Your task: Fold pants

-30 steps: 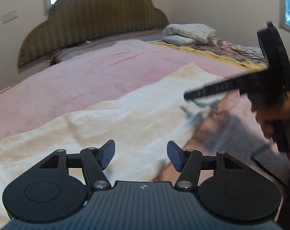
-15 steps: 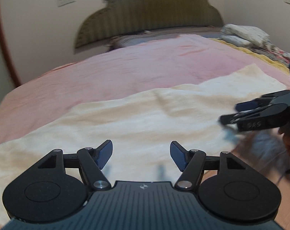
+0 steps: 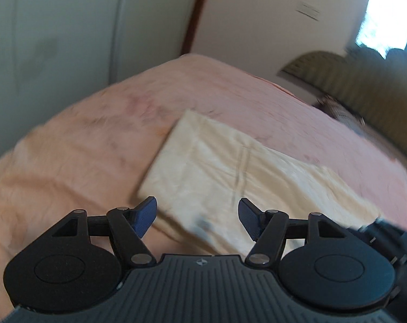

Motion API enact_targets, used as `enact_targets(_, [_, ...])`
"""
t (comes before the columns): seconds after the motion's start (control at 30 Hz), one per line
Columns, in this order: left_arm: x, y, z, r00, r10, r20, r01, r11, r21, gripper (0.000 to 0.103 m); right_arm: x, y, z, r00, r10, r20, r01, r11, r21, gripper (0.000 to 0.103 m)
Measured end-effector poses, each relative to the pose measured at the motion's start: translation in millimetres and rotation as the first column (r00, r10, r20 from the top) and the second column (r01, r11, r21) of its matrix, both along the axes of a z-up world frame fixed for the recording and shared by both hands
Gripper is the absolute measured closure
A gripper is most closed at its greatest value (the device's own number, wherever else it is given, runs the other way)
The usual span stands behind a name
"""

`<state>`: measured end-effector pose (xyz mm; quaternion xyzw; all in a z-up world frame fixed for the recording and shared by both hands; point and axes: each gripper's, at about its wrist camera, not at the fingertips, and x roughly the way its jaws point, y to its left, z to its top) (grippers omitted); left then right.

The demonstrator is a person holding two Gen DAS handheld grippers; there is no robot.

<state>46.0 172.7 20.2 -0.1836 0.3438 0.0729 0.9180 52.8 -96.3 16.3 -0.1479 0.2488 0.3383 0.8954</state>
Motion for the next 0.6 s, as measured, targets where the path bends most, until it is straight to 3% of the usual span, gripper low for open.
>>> enact_targets(0.07, [1.3, 17.1, -3.9, 1.000, 0.019, -0.022, -0.020, 0.996, -0.085, 0.035, -2.2, 36.2, -8.4, 0.996, 0.081, 0.041, -0.077, 0.993, -0.089, 0.044])
enact_targets(0.17, [2.7, 30.0, -13.9, 0.998, 0.025, -0.050, -0.033, 0.982, -0.187, 0.034, -2.9, 66.0, -20.5, 0.988, 0.146, 0.042, -0.138, 0.978, -0.156, 0.053])
enact_targets(0.3, [10.0, 43.0, -39.7, 0.994, 0.042, -0.099, -0.076, 0.928, -0.364, 0.034, -2.7, 87.6, -34.1, 0.984, 0.168, 0.063, -0.150, 0.963, -0.225, 0.053])
enact_targets(0.4, [12.8, 52.4, -48.9, 0.993, 0.078, -0.091, -0.110, 0.892, -0.439, 0.034, -8.2, 107.4, -45.6, 0.971, 0.185, 0.150, -0.127, 0.935, -0.331, 0.053])
enact_targets(0.47, [15.0, 56.9, -52.5, 0.991, 0.104, -0.084, -0.132, 0.870, -0.476, 0.034, -10.6, 115.7, -49.4, 0.962, 0.198, 0.186, -0.123, 0.927, -0.354, 0.054])
enact_targets(0.53, [16.1, 59.3, -54.8, 0.989, 0.125, -0.081, -0.149, 0.854, -0.498, 0.040, -8.5, 122.3, -50.5, 0.961, 0.203, 0.190, -0.126, 0.927, -0.352, 0.073])
enact_targets(0.6, [16.3, 59.4, -52.6, 0.987, 0.144, -0.074, -0.162, 0.867, -0.471, 0.070, -6.6, 126.0, -52.7, 0.960, 0.197, 0.200, -0.117, 0.929, -0.352, 0.081])
